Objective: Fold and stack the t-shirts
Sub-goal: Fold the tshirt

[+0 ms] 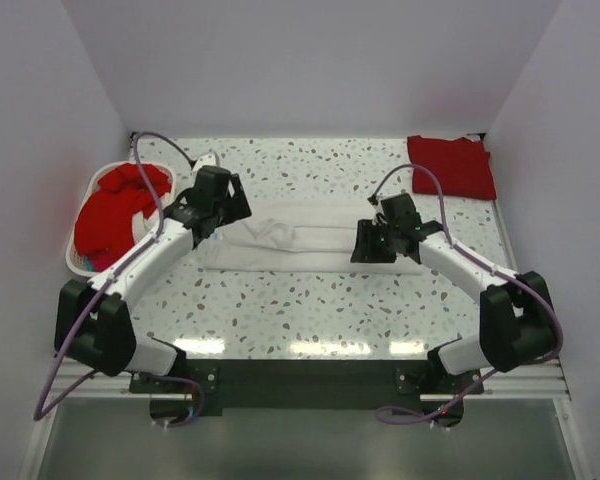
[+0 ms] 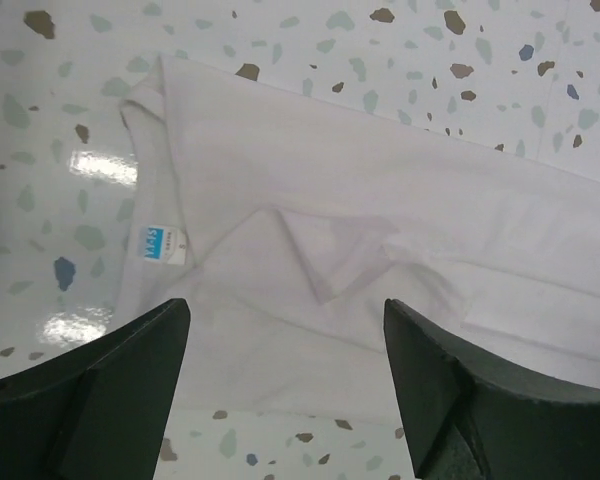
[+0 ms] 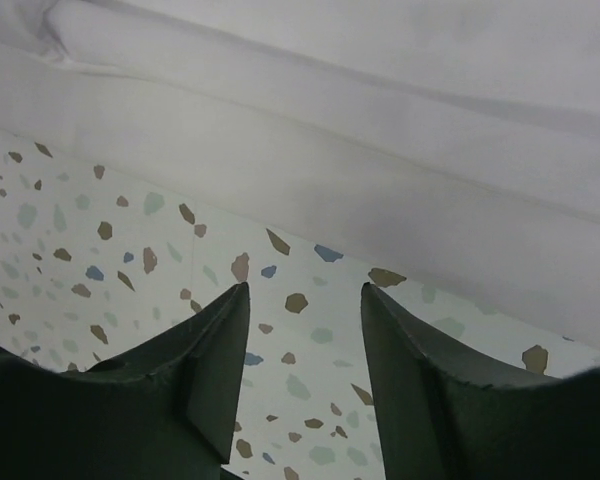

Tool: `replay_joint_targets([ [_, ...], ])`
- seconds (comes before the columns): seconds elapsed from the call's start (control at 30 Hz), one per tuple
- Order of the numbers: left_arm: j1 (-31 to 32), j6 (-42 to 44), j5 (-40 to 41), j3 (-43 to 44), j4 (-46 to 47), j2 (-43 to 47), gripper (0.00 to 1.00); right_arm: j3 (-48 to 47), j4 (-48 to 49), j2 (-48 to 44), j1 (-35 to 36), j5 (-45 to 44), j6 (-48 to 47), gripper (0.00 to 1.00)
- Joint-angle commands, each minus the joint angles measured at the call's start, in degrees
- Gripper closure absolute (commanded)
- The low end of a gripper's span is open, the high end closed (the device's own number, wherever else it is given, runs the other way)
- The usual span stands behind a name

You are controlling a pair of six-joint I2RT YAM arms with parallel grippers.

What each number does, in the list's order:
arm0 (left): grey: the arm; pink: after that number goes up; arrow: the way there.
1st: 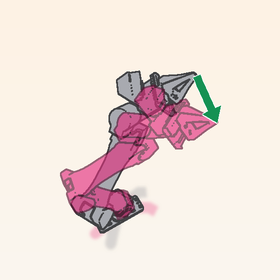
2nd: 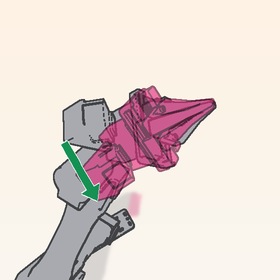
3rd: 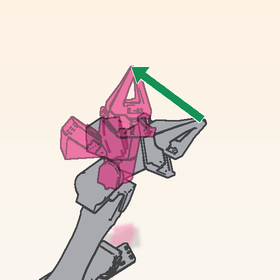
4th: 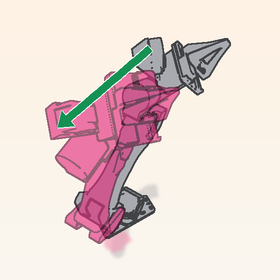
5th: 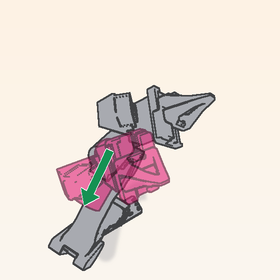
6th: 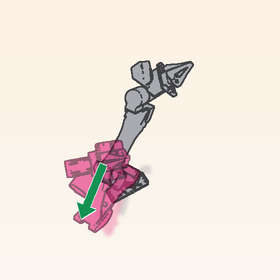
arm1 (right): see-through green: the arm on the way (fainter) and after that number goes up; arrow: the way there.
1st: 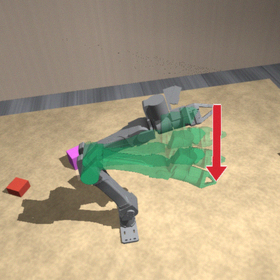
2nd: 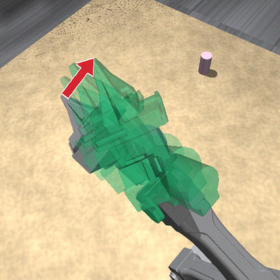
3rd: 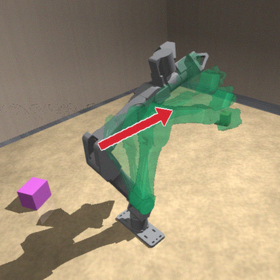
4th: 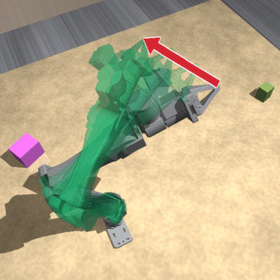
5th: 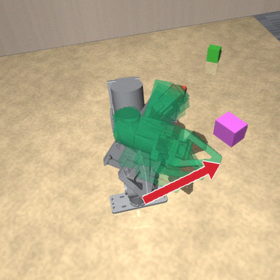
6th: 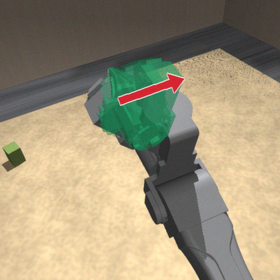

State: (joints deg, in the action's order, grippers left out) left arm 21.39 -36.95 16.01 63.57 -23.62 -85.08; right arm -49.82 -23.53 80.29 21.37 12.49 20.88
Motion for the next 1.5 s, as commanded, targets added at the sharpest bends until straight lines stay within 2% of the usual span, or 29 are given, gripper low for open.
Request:
replay_joint_targets([
  [0.0,-0.2,6.9,5.3,-6.2,-0.3,9.3,0.15,-3.3,2.8,2.6,0.3,-2.6,-0.3,0.5],
  [0.13,-0.2,10.0,7.6,-12.1,0.7,17.1,0.09,-4.8,4.3,6.6,0.3,-4.5,-0.1,0.58],
  [0.33,-0.2,10.8,7.2,-19.4,4.5,23.4,0.08,-9.3,4.1,12.9,0.3,-6.8,-1.2,0.61],
  [0.6,-0.1,11.6,7.3,-21.2,6.6,22.2,0.07,-15.6,2.3,20.2,0.2,-10.1,-3.7,0.65],
  [0.8,-0.2,11.6,6.7,-21.7,7.5,20.8,0.07,-19.9,1.0,21.2,0.2,-10.4,-3.9,0.66],
  [0.93,-0.2,11.7,7.3,-21.5,7.9,20.5,0.07,-18.6,0.9,17.9,0.5,-6.7,-3.2,0.62],
  [1.13,-0.2,11.7,6.4,-21.1,8.1,19.3,0.07,-12.4,2.6,14.6,1.6,-3.3,-1.2,0.62],
  [1.47,-0.2,11.7,6.3,-21.0,8.0,19.2,0.07,-11.9,3.8,19.4,0.9,-5.8,-0.7,0.66],
])
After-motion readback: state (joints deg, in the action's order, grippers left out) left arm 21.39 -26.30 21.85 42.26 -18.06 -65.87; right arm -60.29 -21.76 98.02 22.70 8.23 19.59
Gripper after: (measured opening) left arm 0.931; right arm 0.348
